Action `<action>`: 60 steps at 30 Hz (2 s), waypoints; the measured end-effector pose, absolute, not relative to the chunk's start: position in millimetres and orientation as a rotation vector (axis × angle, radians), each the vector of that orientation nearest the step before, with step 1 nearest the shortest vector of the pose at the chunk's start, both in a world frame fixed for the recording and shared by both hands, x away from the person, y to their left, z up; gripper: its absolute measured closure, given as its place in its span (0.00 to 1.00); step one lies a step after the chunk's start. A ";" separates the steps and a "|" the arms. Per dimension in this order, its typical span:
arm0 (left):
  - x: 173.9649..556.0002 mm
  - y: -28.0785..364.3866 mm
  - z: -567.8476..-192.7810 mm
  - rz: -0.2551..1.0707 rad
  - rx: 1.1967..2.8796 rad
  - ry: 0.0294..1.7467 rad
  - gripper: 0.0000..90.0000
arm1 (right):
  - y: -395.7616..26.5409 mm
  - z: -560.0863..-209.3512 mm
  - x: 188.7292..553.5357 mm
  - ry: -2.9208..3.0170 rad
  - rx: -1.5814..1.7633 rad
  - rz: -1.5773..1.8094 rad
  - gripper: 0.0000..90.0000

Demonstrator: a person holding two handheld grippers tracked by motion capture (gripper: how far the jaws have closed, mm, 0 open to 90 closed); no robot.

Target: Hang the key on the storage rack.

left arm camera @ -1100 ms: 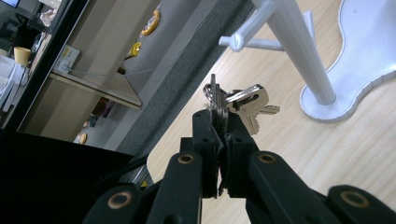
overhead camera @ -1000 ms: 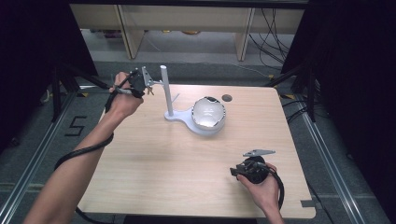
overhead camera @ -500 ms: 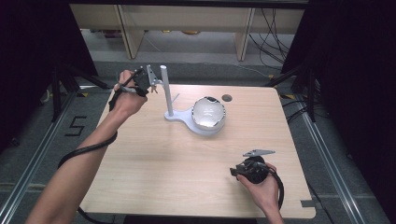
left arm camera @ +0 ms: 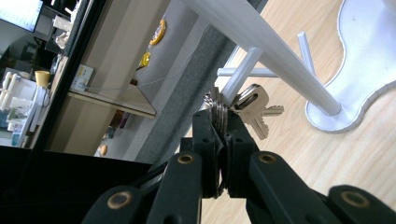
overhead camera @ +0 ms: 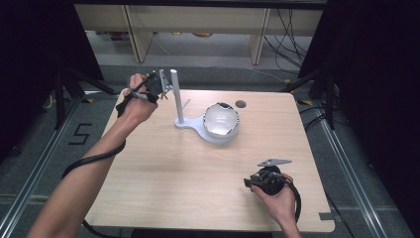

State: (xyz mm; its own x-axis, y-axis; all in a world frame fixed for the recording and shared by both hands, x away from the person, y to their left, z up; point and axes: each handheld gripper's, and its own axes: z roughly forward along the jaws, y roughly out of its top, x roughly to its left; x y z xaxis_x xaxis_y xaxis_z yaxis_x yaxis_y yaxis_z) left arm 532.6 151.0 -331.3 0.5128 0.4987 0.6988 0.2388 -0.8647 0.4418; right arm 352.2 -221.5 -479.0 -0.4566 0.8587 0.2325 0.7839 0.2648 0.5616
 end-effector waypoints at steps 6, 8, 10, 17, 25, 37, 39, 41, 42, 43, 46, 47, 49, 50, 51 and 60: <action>532.1 145.6 -329.1 1.314 2.499 0.577 0.94 | -221.5 -480.3 353.1 2.397 1.555 0.947 0.73; 532.1 145.1 -328.0 1.321 2.521 0.568 0.94 | -221.4 -480.8 353.2 2.400 1.553 0.949 0.73; 532.1 144.9 -327.9 1.321 2.523 0.568 0.94 | -221.5 -481.2 353.2 2.406 1.551 0.951 0.73; 533.6 144.4 -326.0 1.321 2.563 0.544 0.94 | -222.1 -482.8 354.6 2.401 1.506 0.973 0.73; 537.9 143.2 -321.6 1.311 2.616 0.498 0.94 | -221.6 -483.7 354.6 2.399 1.519 0.963 0.73; 543.5 139.7 -315.2 1.303 2.694 0.415 0.94 | -220.8 -484.2 353.6 2.409 1.549 0.952 0.73; 543.8 139.5 -314.8 1.300 2.696 0.412 0.94 | -220.6 -483.5 353.3 2.419 1.557 0.952 0.73; 543.6 138.7 -313.3 1.307 2.706 0.403 0.94 | -221.7 -486.5 355.8 2.416 1.491 0.973 0.72; 543.5 138.4 -311.1 1.306 2.703 0.400 0.94 | -221.1 -486.7 355.3 2.419 1.504 0.956 0.72; 543.5 138.4 -311.1 1.306 2.703 0.400 0.94 | -221.1 -486.7 355.3 2.419 1.504 0.956 0.72; 542.7 134.8 -309.1 1.305 2.698 0.375 0.94 | -217.9 -488.1 353.5 2.399 1.520 0.973 0.72; 542.7 134.8 -309.1 1.305 2.698 0.375 0.94 | -217.9 -488.1 353.5 2.399 1.520 0.973 0.72; 542.9 132.3 -308.9 1.312 2.703 0.358 0.94 | -218.3 -486.8 354.0 2.428 1.545 0.934 0.72; 543.2 132.0 -308.9 1.307 2.700 0.361 0.94 | -219.1 -486.0 353.8 2.444 1.544 0.948 0.72; 543.2 132.0 -308.9 1.307 2.700 0.361 0.94 | -219.1 -486.0 353.8 2.444 1.544 0.948 0.72; 542.4 127.3 -302.7 1.322 2.664 0.353 0.87 | -219.3 -487.0 352.4 2.394 1.538 0.976 0.72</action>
State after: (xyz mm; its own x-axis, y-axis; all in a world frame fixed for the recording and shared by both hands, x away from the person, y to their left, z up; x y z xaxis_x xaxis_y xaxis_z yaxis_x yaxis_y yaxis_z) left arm 542.4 127.3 -302.7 0.5850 0.2731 0.7636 0.1441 -0.9616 0.2335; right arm 352.4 -219.3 -487.0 -0.4707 0.8533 0.2244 0.7668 0.2698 0.5825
